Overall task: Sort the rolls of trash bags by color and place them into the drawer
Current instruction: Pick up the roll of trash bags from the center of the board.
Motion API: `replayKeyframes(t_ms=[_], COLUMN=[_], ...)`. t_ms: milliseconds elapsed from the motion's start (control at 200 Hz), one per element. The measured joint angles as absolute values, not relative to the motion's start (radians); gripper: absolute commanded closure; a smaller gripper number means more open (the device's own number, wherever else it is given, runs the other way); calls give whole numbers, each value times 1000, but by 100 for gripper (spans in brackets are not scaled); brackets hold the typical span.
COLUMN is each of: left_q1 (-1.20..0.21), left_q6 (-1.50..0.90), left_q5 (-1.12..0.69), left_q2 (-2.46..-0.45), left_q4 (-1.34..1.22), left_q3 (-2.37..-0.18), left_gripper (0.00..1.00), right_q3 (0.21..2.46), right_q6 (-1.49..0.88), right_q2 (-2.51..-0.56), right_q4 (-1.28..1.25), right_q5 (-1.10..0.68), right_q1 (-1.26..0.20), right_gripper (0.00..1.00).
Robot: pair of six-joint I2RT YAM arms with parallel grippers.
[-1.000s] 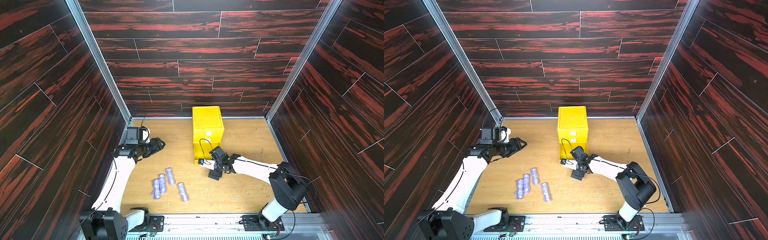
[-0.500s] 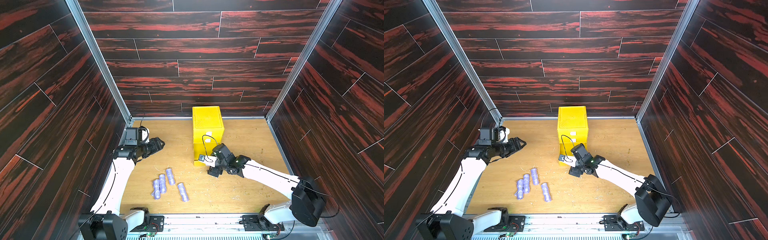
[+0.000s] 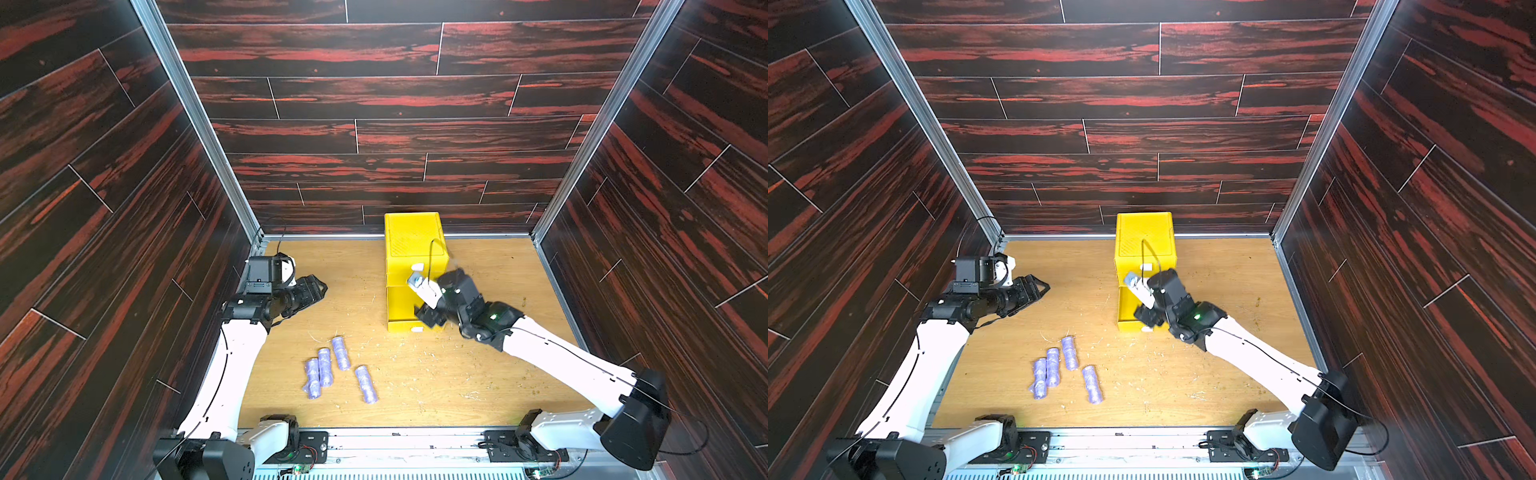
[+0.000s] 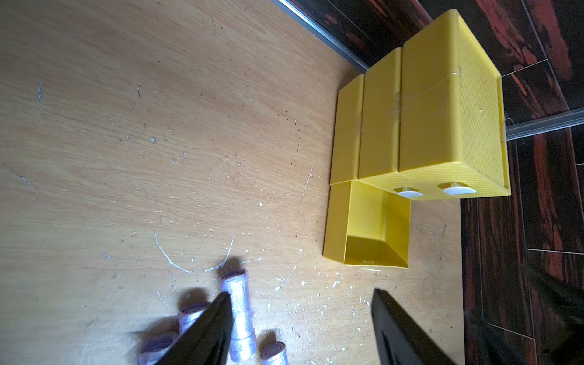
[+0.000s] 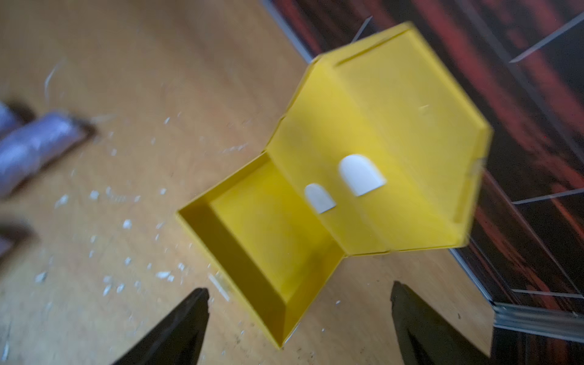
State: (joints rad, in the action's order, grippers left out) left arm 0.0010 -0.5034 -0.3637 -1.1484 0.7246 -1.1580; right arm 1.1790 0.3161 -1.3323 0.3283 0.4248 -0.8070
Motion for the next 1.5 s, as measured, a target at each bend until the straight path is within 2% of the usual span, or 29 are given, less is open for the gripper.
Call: replayKeyframes(t_ms=[160, 271, 466, 686, 807, 932, 1077, 1278, 1498], left_q1=[-10, -78, -312, -635, -815, -932, -982, -985, -985], left_q6=[-522, -545, -642, -883, -1018, -1121, -1193, -1262, -1305], left_q5=[-327, -264, -138, 41, 91, 99, 105, 97, 52], left_q2=[-1101, -1072, -1033, -1037, -1137, -1299, -1386, -1394, -1487], left_q4=[768, 806, 859, 934, 931, 908, 905, 860, 739], left_q3=[-1161, -1161, -1118, -1029, -1002, -1002, -993, -928, -857], left_gripper=[29, 29, 29, 26, 24, 24, 23, 23, 25], right_q3=[1278, 1301, 1333, 1349, 1348, 1320, 1284, 1260, 1252], right_q6=[107, -50, -257, -365, -396, -412, -417, -417, -416], right_q2=[-1295, -1273, -1256, -1261, -1260, -1248, -1228, -1203, -1200], right_q4=[334, 367, 472, 589, 614, 614, 613, 609, 603], right_q5=[523, 589, 618, 624, 609, 588, 562, 537, 524], right_q1=[-793, -759, -620, -577, -525, -480, -470, -470, -470], right_gripper=[2, 2, 2, 2, 2, 2, 2, 2, 2])
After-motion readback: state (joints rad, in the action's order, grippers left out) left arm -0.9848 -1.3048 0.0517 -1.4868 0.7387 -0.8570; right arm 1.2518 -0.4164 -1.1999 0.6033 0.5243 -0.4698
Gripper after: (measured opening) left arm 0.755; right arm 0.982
